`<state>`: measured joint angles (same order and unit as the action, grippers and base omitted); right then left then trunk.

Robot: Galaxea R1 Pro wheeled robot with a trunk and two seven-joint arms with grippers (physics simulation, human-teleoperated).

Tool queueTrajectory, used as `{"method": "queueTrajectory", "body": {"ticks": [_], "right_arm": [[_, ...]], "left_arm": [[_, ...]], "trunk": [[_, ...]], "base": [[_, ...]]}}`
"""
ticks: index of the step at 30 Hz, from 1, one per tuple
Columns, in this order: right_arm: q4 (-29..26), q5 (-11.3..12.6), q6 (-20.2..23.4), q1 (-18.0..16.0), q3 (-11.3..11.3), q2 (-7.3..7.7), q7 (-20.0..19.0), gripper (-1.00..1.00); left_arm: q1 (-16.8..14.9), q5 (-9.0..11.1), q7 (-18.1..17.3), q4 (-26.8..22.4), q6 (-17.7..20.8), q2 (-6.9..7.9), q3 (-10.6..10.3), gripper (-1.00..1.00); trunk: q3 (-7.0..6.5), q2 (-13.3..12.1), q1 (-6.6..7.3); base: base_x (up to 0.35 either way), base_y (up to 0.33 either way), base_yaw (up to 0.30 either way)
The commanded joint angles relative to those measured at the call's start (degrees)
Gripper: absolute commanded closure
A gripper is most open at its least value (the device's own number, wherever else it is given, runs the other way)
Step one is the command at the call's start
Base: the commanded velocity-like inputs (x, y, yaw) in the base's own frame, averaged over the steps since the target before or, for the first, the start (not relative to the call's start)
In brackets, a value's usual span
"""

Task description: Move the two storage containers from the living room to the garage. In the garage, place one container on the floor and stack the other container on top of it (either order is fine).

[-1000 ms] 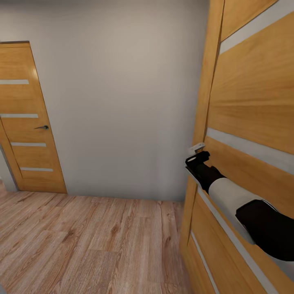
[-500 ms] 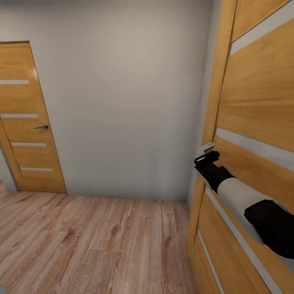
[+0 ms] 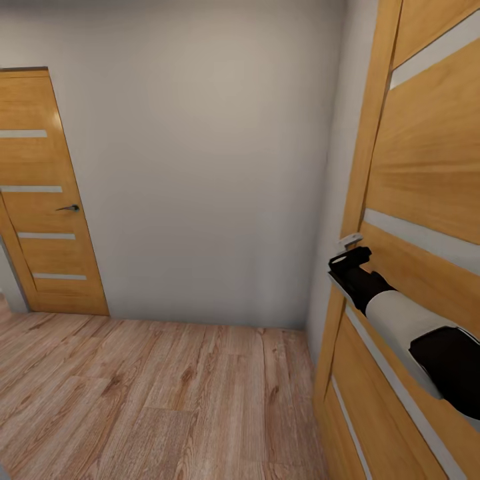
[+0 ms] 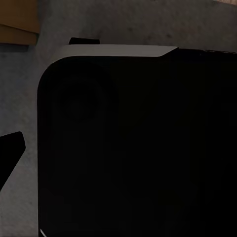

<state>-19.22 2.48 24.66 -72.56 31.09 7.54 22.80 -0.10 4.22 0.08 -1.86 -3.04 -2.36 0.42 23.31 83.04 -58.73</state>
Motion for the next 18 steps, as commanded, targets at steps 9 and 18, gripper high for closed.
{"method": "queueTrajectory", "body": {"ticks": [9, 18], "right_arm": [[-0.03, -0.29, 0.61, -0.04, 0.06, 0.92, 0.41, -1.00], [-0.03, -0.29, 0.56, -0.04, -0.37, 2.08, 0.41, -1.00]], "left_arm": [[0.01, 0.44, 0.01, 0.01, -0.12, 0.00, 0.02, -1.00], [0.01, 0.44, 0.01, 0.00, -0.12, 0.00, 0.02, -1.00]], "trunk": [[0.06, 0.04, 0.00], [0.06, 0.04, 0.00]], "base": [[0.000, 0.000, 0.000], [0.000, 0.000, 0.000]]}}
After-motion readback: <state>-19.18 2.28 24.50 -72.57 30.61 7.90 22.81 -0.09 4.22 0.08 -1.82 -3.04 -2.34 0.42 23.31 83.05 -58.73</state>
